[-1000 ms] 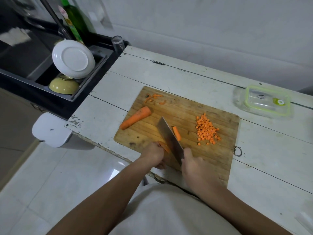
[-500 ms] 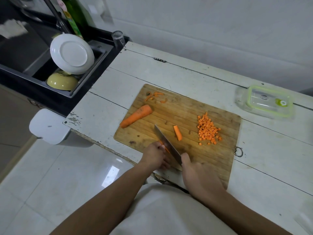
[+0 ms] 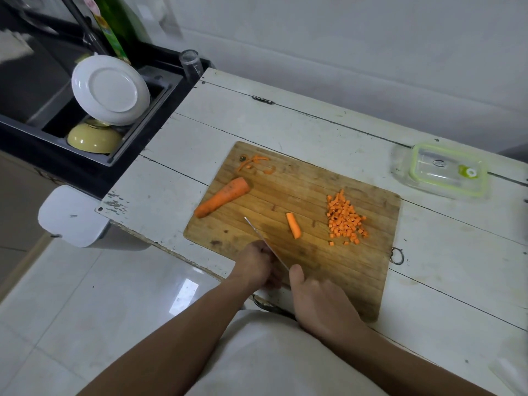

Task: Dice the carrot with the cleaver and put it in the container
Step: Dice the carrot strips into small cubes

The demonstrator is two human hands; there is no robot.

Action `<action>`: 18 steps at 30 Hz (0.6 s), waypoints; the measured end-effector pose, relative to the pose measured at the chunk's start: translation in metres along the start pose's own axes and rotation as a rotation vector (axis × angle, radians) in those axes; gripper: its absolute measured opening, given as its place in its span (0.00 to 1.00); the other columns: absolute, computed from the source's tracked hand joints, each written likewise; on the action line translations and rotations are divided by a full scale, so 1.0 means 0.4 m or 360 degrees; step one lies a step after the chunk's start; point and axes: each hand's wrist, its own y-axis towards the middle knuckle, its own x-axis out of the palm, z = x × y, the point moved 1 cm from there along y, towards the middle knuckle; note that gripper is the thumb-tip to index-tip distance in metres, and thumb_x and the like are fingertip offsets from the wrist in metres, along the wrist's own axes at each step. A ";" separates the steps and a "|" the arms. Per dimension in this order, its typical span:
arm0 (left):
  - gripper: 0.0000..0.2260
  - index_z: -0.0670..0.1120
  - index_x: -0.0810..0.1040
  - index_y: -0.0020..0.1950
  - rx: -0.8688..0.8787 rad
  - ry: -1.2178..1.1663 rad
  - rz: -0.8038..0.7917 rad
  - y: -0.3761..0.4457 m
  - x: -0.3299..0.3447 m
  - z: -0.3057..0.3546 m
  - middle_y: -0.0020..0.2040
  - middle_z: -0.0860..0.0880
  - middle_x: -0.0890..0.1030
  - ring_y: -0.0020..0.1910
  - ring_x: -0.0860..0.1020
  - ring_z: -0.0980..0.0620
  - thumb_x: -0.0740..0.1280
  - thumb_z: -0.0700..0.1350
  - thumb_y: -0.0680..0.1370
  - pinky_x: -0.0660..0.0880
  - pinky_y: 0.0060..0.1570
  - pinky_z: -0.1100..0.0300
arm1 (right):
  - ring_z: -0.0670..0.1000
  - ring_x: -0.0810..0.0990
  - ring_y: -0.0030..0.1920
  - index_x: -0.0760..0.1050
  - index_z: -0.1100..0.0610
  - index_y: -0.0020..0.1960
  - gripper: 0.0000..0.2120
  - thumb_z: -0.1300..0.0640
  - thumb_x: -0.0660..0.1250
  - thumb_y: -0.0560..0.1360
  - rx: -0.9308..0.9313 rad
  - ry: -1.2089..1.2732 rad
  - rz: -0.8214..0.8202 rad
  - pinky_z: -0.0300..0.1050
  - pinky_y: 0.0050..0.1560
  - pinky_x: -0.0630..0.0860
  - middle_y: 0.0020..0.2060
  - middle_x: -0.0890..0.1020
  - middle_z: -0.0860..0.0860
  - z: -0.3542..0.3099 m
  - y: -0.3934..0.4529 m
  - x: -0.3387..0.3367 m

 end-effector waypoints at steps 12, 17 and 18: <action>0.16 0.35 0.77 0.55 -0.0059 0.0057 0.0003 0.014 -0.004 0.004 0.41 0.30 0.83 0.29 0.82 0.37 0.50 0.33 0.82 0.80 0.28 0.51 | 0.58 0.82 0.47 0.58 0.56 0.67 0.14 0.62 0.55 0.82 0.0059 0.0192 -0.0171 0.49 0.39 0.70 0.49 0.81 0.55 0.022 -0.005 -0.037; 0.15 0.39 0.79 0.53 -0.0059 0.0082 -0.0004 0.024 -0.008 0.005 0.37 0.36 0.84 0.31 0.84 0.37 0.53 0.38 0.85 0.81 0.28 0.51 | 0.59 0.83 0.48 0.59 0.57 0.67 0.14 0.63 0.54 0.82 0.0036 0.0094 -0.0184 0.49 0.38 0.68 0.51 0.82 0.56 -0.005 0.026 -0.045; 0.14 0.41 0.79 0.50 -0.0060 0.0071 0.0015 0.020 -0.009 0.008 0.35 0.38 0.83 0.29 0.83 0.40 0.54 0.38 0.85 0.81 0.27 0.52 | 0.58 0.83 0.48 0.59 0.57 0.67 0.14 0.63 0.54 0.82 0.0040 0.0091 -0.0162 0.49 0.38 0.68 0.51 0.82 0.56 -0.009 0.037 -0.045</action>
